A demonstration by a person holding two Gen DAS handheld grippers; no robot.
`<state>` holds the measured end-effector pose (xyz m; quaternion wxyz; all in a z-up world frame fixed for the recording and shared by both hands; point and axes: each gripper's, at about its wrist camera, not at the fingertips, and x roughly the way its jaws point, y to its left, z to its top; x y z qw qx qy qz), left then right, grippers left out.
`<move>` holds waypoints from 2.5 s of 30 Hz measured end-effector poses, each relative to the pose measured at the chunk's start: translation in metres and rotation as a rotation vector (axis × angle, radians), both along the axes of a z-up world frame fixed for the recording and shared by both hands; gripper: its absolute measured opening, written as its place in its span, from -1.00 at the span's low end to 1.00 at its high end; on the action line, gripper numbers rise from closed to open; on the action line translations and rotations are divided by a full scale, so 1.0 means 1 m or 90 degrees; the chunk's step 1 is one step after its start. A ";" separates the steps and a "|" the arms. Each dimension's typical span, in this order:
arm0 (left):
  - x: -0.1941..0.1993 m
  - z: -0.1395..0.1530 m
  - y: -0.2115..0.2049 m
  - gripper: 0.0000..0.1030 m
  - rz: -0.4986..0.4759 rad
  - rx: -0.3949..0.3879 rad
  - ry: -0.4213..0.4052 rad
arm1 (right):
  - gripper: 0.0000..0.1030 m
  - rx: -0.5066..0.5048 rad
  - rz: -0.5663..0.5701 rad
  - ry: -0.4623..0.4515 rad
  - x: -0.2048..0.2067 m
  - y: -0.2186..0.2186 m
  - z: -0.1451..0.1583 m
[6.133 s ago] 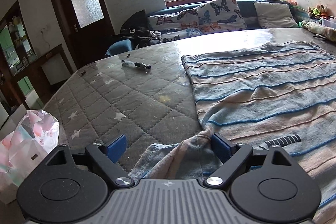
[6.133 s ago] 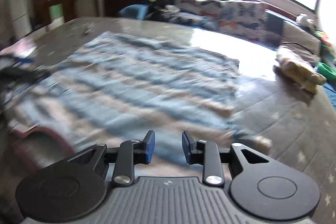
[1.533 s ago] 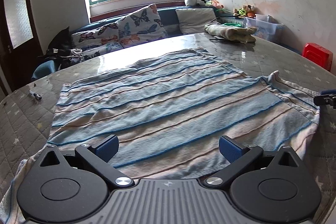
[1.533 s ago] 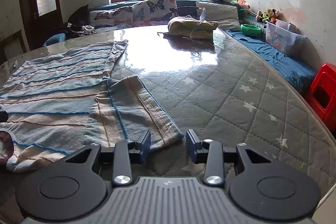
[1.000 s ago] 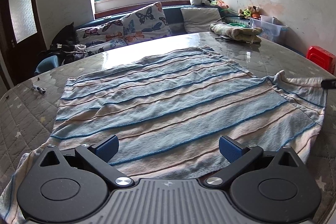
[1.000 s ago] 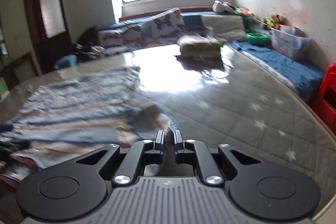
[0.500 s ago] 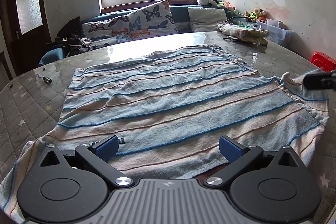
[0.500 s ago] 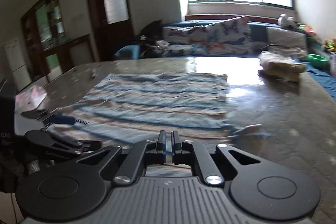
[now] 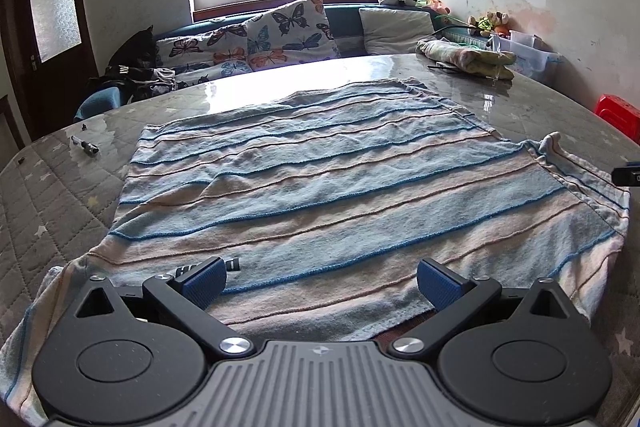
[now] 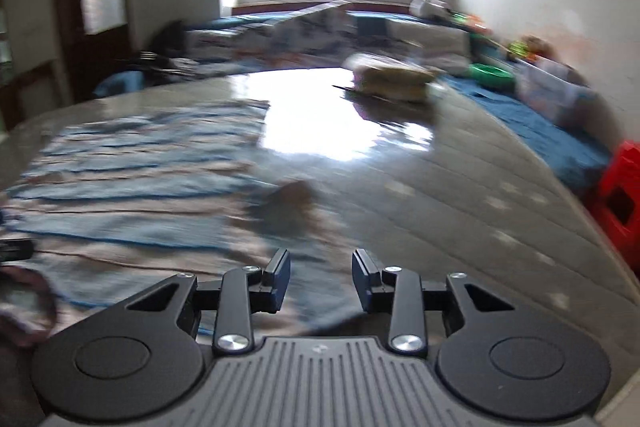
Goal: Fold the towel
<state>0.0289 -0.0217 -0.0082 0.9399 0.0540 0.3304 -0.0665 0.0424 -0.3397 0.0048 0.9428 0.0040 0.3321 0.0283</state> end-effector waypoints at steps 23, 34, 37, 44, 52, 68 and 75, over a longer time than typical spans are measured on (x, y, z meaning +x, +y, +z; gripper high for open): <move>-0.002 0.000 -0.002 1.00 0.001 -0.003 0.000 | -0.84 0.067 0.101 -0.072 -0.014 0.029 0.037; -0.004 0.002 0.003 1.00 0.007 -0.010 -0.004 | -0.66 0.086 0.262 -0.035 0.000 0.105 0.034; -0.003 0.001 0.002 1.00 0.008 -0.011 -0.002 | -0.64 0.091 0.279 -0.024 -0.002 0.108 0.031; 0.000 0.001 -0.009 1.00 -0.008 -0.008 0.002 | -0.64 0.046 0.235 -0.010 0.029 0.085 0.027; 0.005 0.007 -0.032 1.00 -0.044 -0.002 -0.001 | -0.64 0.019 0.234 0.033 0.084 0.079 0.000; 0.016 -0.001 -0.080 1.00 -0.117 0.029 0.007 | -0.64 -0.009 0.270 0.032 0.083 0.095 -0.013; 0.019 -0.009 -0.081 1.00 -0.119 0.038 0.010 | -0.64 -0.022 0.299 0.031 0.041 0.089 -0.006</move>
